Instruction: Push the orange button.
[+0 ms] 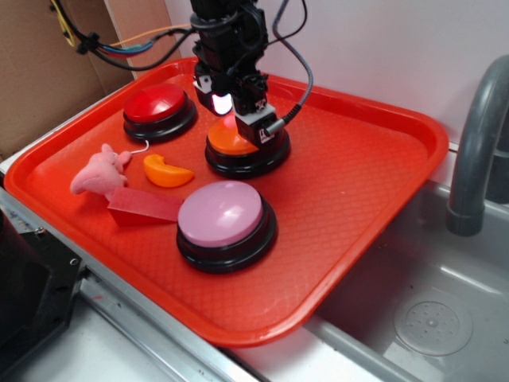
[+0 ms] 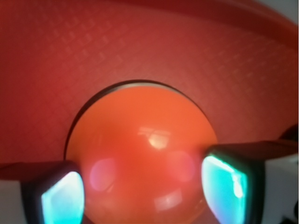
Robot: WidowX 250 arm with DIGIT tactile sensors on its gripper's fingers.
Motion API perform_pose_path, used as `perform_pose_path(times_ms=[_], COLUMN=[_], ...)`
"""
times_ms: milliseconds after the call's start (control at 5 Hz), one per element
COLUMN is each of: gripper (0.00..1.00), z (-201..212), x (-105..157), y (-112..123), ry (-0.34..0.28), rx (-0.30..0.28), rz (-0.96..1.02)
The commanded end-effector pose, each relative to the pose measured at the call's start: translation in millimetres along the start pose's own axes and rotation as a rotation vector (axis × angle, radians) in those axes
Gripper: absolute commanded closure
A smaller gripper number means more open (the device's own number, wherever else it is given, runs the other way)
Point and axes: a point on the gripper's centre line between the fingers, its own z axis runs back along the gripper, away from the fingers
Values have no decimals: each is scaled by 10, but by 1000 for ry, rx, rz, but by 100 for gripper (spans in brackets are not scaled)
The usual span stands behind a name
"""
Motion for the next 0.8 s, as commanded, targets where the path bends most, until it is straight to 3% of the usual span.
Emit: perform_pose_path(times_ms=[0,400,600], gripper=[0,0,0], z=[-8,837,1078], x=[43,-76,-226], y=[-8,49,119], ry=[-3,-29,17], rx=[-4,-27,-43], rz=[-6,-77,-33])
